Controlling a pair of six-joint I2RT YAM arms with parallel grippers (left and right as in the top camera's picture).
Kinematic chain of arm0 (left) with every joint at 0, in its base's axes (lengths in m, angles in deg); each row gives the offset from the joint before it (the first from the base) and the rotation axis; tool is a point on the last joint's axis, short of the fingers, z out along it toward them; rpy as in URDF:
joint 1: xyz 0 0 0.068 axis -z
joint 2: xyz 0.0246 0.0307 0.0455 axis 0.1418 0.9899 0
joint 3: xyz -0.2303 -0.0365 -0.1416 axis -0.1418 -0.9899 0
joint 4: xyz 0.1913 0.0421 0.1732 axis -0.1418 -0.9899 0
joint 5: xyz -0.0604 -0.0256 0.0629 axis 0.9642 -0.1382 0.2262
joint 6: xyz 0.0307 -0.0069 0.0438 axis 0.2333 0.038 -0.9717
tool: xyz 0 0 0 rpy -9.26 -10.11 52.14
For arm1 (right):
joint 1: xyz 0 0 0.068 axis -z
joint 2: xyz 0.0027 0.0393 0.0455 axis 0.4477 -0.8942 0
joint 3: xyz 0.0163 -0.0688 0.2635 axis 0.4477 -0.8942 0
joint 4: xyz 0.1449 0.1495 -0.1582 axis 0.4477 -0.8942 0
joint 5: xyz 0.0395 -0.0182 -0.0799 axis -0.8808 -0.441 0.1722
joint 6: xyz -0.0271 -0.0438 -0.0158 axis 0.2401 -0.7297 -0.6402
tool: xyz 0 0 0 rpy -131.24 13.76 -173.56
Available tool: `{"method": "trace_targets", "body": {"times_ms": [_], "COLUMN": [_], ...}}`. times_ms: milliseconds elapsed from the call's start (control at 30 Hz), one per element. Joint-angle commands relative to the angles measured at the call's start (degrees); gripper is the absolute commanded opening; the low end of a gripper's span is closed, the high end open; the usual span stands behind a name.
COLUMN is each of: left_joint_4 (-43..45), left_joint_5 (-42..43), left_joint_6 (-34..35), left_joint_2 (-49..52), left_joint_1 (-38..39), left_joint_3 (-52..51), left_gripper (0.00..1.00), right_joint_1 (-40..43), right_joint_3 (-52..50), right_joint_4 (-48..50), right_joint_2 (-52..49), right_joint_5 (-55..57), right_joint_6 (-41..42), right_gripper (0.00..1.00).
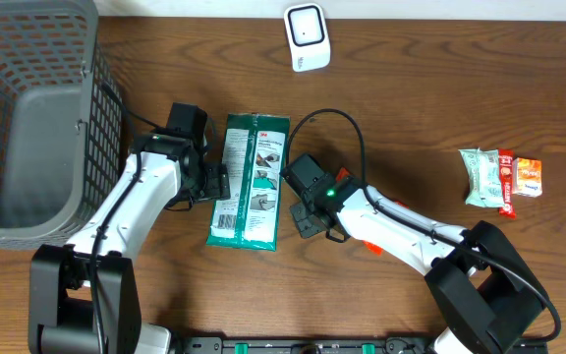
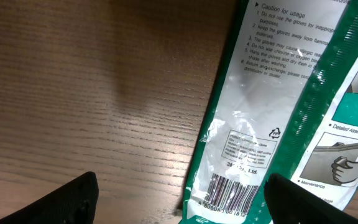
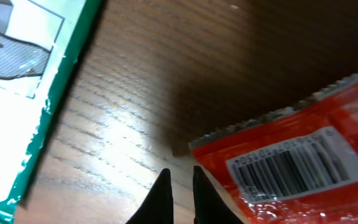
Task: Scan the item barcode
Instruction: 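Lower right gripper onto the red snack bag and grasp it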
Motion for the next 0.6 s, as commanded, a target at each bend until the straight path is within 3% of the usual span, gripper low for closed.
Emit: {"method": "trace_targets", "body": {"times_ms": [0,567], "left_joint_4": [-0.15,-0.15], "left_joint_5": [-0.48,-0.5], "left_joint_6": [0.15,0.17], "left_joint_2": [-0.07,-0.07], "left_joint_1": [-0.02,-0.02], "left_joint_3": [0.24,0.24], "left_gripper": [0.86,0.86], "right_joint_1": [-0.2,-0.2], "right_joint_3": [-0.09,-0.09], "right_joint_4": [-0.22,-3.28], "right_joint_2": [-0.59,-0.59], "right_joint_5": [-2.54,-8.17], "right_joint_6": [-0.28,-0.22], "right_gripper": [0.07,0.03]}}
